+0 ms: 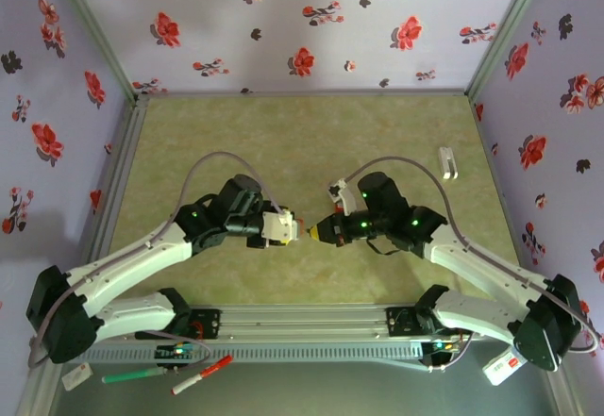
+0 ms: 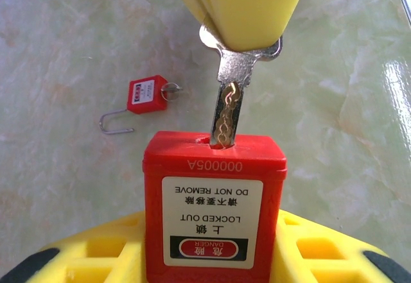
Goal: Unlock with the key
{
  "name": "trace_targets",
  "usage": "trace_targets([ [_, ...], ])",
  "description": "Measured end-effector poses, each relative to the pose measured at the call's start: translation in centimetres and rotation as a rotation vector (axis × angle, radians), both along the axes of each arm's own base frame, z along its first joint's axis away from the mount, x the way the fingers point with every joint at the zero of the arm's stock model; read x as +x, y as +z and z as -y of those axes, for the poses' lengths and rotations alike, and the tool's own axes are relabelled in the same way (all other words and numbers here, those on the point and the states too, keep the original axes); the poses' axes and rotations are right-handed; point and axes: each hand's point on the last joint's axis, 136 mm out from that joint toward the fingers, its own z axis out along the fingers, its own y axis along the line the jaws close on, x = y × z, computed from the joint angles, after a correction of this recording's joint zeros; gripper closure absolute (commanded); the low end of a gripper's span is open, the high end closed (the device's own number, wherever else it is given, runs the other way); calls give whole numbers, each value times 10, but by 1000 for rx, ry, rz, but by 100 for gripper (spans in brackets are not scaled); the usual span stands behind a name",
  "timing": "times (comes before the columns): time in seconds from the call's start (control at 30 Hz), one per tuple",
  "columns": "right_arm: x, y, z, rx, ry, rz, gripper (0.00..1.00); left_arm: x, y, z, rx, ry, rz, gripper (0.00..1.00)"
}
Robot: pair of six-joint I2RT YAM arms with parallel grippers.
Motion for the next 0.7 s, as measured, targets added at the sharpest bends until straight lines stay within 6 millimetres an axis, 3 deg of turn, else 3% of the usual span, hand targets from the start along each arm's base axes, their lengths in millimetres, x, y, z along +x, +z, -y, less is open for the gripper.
trace_targets([
  [0.27, -3, -10, 1, -103, 68, -4, 100, -5, -10, 3, 56, 1, 33, 99],
  [0.4, -1, -19, 0, -115, 49, -42, 100, -2, -17, 3, 75, 23, 85, 100],
  [0.53, 9, -28, -4, -61, -28, -130, 100, -3, -17, 16, 29, 21, 157, 100],
  [0.7, 17, -30, -6, 38, -92, -228, 100, 4, -18, 14, -8, 64, 201, 100],
])
